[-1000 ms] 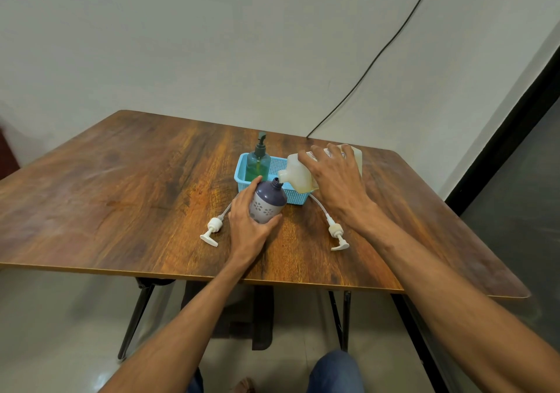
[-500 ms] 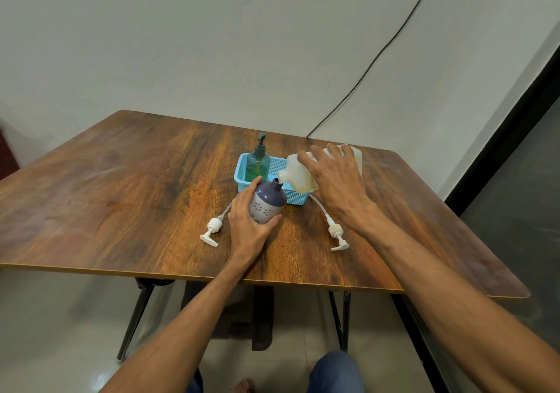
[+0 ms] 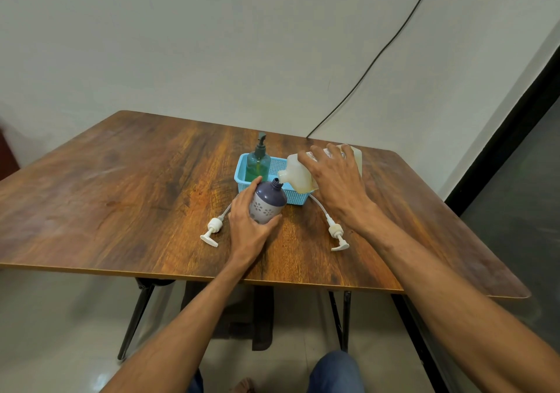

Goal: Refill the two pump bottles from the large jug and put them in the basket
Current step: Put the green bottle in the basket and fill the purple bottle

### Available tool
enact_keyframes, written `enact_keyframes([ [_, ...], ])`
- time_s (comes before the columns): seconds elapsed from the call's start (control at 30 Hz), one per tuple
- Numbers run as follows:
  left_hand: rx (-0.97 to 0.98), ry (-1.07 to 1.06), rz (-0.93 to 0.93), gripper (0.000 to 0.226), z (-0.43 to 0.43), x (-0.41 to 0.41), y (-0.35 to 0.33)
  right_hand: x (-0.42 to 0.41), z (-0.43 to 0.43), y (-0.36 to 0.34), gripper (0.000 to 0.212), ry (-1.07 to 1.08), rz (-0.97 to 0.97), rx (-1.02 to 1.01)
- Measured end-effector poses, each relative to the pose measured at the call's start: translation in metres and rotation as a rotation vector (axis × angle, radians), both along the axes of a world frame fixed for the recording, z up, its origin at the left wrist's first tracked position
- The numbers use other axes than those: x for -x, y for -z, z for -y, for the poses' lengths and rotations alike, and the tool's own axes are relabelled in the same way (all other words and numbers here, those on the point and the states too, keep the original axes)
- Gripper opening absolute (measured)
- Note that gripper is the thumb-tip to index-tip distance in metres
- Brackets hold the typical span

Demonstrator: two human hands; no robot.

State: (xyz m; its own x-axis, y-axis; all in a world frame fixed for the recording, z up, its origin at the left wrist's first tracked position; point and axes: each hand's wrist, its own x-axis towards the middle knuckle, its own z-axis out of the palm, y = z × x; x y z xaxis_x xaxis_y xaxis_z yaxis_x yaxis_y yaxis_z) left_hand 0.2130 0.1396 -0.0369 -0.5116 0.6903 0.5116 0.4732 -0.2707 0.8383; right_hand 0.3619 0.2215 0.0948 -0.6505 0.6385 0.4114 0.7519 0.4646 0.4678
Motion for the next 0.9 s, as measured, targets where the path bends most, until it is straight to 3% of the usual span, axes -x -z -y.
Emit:
enact_keyframes([
  [0.9, -0.002, 0.004, -0.003, 0.089, 0.0021, -0.0008, -0.0021, 0.0009, 0.0034, -0.0036, 0.075, 0.02, 0.027, 0.001],
])
